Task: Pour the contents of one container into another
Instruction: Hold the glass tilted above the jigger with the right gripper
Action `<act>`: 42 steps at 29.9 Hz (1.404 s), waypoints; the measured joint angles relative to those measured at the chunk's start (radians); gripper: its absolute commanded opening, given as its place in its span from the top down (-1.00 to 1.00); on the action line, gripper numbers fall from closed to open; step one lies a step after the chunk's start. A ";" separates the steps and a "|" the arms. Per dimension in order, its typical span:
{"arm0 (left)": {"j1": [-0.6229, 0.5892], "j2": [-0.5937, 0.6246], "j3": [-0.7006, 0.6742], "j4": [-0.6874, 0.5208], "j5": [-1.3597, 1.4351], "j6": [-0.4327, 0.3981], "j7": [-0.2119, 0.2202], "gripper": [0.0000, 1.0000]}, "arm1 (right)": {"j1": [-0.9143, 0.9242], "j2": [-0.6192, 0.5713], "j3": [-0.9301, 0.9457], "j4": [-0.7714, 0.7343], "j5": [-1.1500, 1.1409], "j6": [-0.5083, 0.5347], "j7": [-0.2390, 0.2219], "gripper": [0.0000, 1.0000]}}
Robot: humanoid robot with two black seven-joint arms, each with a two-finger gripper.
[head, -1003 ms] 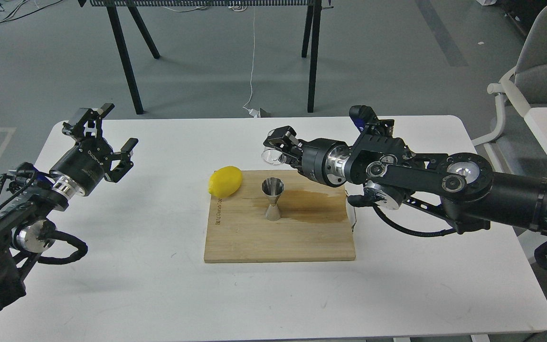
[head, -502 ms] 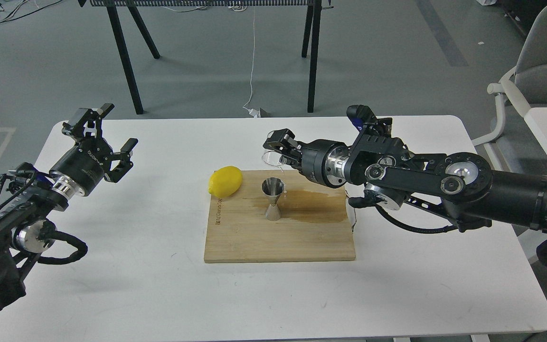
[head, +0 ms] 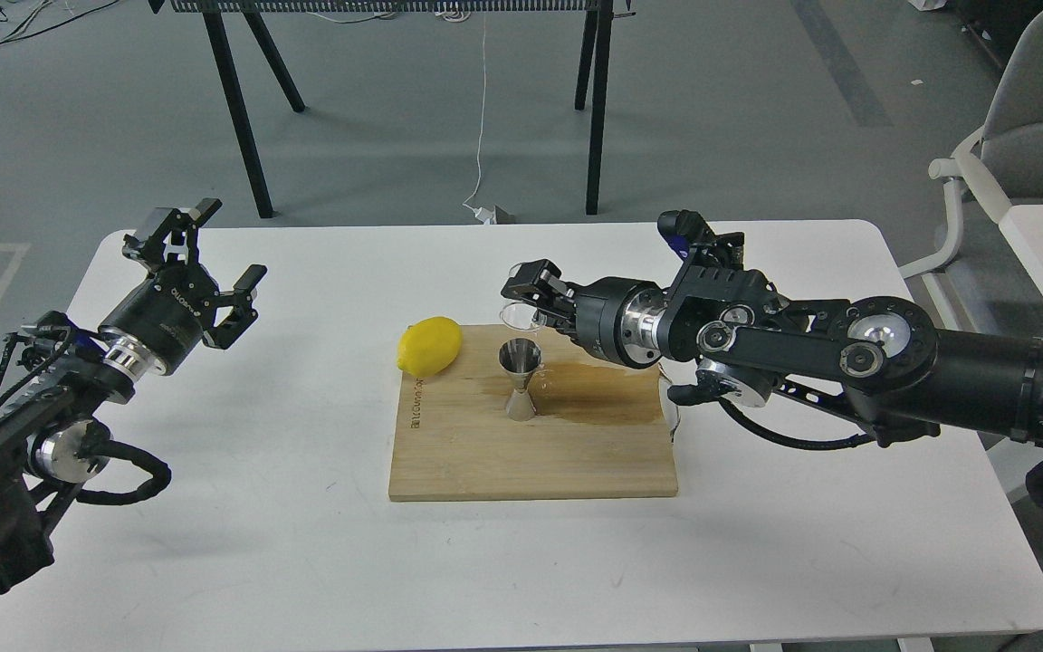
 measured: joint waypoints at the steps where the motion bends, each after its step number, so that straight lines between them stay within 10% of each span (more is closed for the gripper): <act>1: 0.000 -0.001 0.000 0.002 0.000 0.000 0.000 -0.99 | 0.000 0.005 -0.001 0.000 0.000 0.000 0.001 0.18; 42: 0.003 -0.005 0.000 0.019 0.000 0.000 0.000 -0.99 | 0.034 -0.002 -0.030 0.004 -0.058 0.058 0.003 0.17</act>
